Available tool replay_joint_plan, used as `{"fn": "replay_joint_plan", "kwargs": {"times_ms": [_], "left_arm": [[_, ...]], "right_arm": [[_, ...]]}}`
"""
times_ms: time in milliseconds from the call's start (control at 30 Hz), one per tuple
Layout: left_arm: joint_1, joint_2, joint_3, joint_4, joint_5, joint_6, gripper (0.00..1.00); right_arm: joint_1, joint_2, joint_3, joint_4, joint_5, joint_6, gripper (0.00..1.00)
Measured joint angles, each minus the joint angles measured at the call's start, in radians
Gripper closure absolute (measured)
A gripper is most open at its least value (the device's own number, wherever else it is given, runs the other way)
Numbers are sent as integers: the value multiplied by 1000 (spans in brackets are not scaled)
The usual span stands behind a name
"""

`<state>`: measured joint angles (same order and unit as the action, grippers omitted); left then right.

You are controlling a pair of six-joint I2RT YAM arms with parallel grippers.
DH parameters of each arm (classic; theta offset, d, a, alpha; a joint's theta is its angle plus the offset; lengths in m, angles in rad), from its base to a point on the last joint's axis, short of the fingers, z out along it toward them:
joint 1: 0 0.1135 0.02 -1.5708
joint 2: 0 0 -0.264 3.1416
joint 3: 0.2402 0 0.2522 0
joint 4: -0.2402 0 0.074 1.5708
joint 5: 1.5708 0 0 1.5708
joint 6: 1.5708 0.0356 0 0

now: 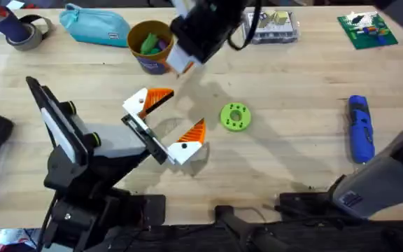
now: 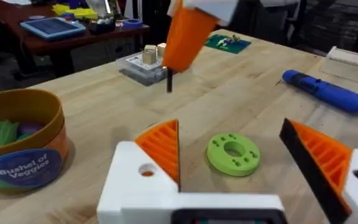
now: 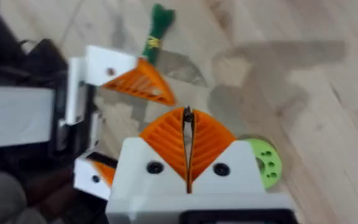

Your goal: Pick up the gripper from the table and insert it into the empty holder that is missing its gripper. Then pick up a screw, insert it into the mounting hole, and use the screwdriver to tighten it. Finally, clean up the table by picking up the vegetable and placing it into the bucket.

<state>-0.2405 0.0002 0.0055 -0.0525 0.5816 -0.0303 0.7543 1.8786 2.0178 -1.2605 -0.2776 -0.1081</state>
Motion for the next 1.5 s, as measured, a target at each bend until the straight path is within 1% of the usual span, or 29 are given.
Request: {"fn": "replay_joint_plan", "kwargs": {"times_ms": [100, 233, 500, 933, 1500], "left_arm": [[0, 0, 0, 0, 0, 0, 10], [0, 0, 0, 0, 0, 0, 10], [0, 0, 0, 0, 0, 0, 10], [0, 0, 0, -1, -1, -5, 10], [0, 0, 0, 0, -1, -6, 10]], "right_arm": [[38, 0, 0, 11, -47, -47, 995], [81, 0, 0, 36, -81, -90, 995], [121, 0, 0, 85, -95, -115, 995], [153, 50, 2, 105, -99, -129, 995], [155, 52, 3, 104, -64, -136, 995]]}}
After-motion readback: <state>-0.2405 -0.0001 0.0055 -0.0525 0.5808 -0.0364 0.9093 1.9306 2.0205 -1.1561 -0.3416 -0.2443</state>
